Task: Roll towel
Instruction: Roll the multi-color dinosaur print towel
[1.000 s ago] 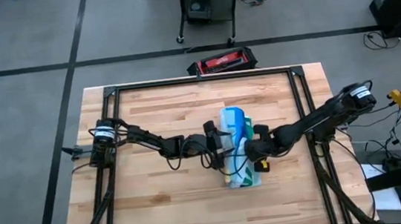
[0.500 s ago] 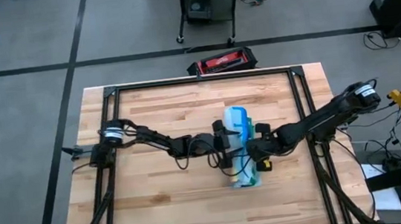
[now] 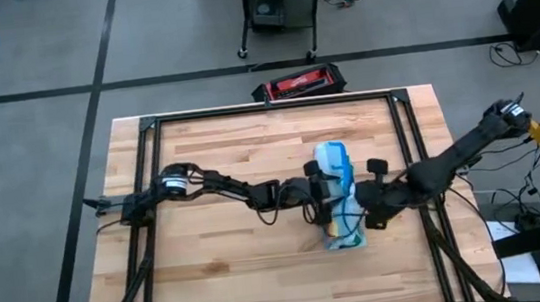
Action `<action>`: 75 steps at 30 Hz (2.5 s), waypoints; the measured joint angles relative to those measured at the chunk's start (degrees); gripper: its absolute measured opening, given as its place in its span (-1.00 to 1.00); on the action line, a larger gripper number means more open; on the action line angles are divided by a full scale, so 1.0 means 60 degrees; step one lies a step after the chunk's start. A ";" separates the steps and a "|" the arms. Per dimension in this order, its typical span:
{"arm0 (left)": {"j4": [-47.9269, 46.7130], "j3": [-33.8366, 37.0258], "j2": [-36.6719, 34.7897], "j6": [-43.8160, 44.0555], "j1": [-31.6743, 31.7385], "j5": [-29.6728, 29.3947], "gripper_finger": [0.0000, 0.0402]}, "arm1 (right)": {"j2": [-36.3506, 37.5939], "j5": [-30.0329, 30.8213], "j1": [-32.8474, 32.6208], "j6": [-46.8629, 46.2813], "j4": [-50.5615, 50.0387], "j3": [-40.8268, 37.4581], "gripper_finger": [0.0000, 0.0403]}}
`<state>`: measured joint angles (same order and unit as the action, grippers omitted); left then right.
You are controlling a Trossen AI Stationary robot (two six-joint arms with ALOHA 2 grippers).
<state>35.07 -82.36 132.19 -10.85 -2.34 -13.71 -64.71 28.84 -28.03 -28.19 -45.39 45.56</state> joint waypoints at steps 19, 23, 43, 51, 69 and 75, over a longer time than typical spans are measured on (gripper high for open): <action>-0.0416 -0.0075 0.0017 0.0499 0.0337 0.0221 0.36 | -0.1710 -0.0600 -0.0392 0.3028 0.5423 -0.0577 -1.00; -0.0435 -0.0075 0.0017 0.0499 0.0334 0.0239 0.36 | -0.0837 -0.0650 -0.0551 0.2376 0.5295 -0.1267 -1.00; -0.0456 -0.0755 0.0039 -0.0101 0.0794 0.0823 0.36 | -0.0292 -0.1837 -0.0678 -0.0495 0.7504 -0.4520 -1.00; -0.0283 -0.1004 0.0039 0.0166 0.1463 0.1101 0.36 | -0.0306 -0.1916 -0.0678 -0.0225 0.7796 -0.4535 -1.00; 0.0721 -0.1604 0.1574 0.1902 0.1997 0.1637 0.36 | 0.0539 -0.1292 -0.0663 0.1523 0.7167 -0.3756 -1.00; 0.0563 -0.1667 0.1609 0.1906 0.2002 0.1626 0.36 | 0.1164 -0.0849 0.0397 0.3209 0.7486 -0.3929 -1.00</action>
<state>38.44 -92.36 141.84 0.59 9.67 -3.95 -57.72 23.75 -25.65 -8.94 -0.47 21.99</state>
